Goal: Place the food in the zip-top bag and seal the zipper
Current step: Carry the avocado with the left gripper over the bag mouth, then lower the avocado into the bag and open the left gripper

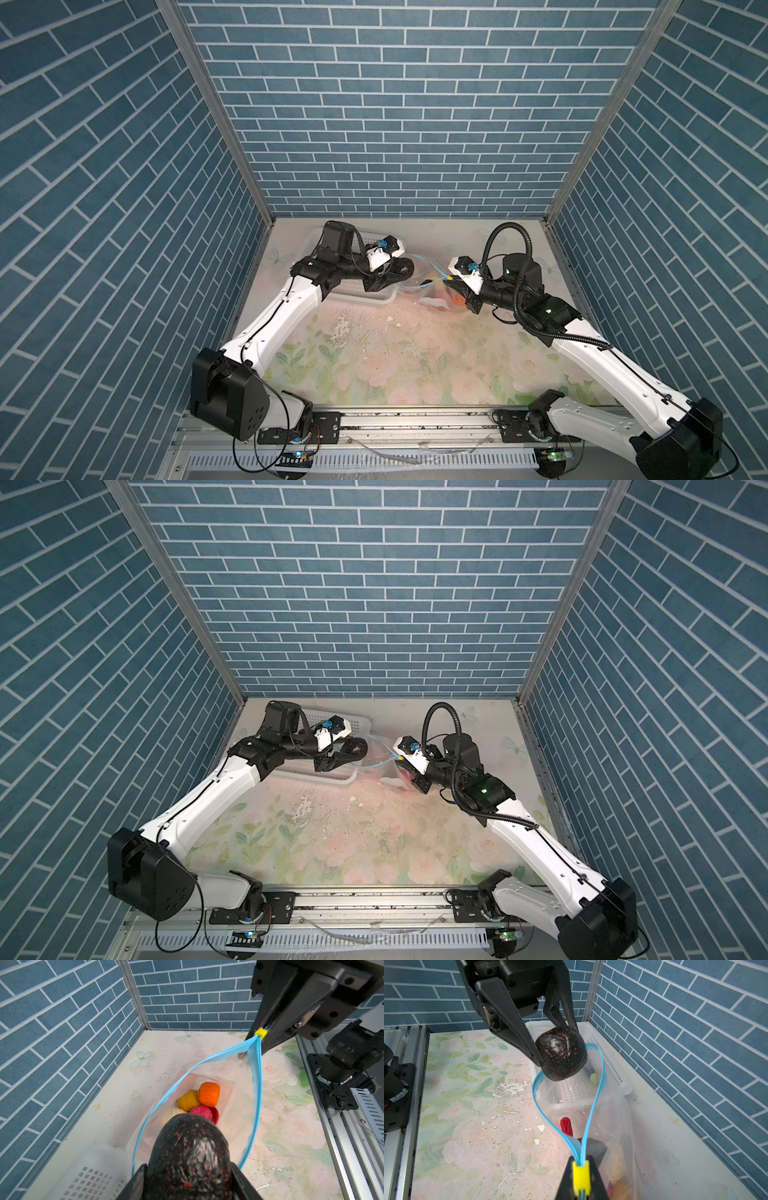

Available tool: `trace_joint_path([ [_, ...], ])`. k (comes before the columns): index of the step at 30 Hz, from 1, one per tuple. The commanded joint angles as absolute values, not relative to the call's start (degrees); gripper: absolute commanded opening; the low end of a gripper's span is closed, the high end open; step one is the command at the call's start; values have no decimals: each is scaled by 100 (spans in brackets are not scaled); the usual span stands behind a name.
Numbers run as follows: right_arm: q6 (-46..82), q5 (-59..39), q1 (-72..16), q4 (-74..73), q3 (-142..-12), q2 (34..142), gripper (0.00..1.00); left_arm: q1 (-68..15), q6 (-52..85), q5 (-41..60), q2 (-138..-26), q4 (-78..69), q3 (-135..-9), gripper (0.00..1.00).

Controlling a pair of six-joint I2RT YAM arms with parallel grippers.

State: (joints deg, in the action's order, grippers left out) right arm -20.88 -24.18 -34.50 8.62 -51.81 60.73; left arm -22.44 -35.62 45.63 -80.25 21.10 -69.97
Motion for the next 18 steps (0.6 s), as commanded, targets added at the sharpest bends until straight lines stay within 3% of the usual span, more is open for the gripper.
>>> trace_joint_path([
  [1,-2224,-2514,-3481,775,-5389,5895,0,-2276,-3639,4397,-8170,2159,-7205,34],
  [18,-2241,-2491,-3480,778,-5396,5846,0,-2276,-3639,3902,-8403,2298,-7267,38],
])
